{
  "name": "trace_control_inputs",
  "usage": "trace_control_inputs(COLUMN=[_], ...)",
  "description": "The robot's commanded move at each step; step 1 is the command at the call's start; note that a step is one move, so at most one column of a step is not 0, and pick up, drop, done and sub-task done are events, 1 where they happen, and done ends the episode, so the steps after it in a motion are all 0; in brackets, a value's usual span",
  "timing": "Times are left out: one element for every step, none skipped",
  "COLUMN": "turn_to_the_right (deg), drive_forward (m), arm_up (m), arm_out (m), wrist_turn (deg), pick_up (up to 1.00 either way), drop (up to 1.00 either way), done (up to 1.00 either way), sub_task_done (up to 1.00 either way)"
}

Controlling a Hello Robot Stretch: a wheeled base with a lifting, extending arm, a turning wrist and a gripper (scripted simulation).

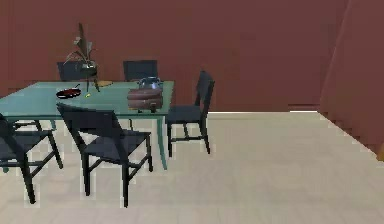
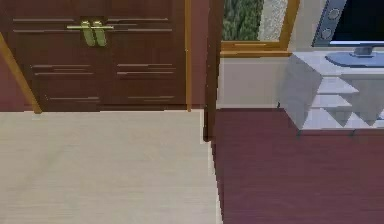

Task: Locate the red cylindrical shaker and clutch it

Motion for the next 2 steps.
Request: trace_control_inputs(turn_to_the_right=[42.0, 0.0], drive_forward=[0.00, 0.30], arm_up=[0.00, 0.00], arm_out=[0.00, 0.00], wrist_turn=[0.0, 0.0], pick_up=[0.00, 0.00], drop=[0.00, 0.00], done=[0.00, 0.00], sub_task_done=[0.00, 0.00])
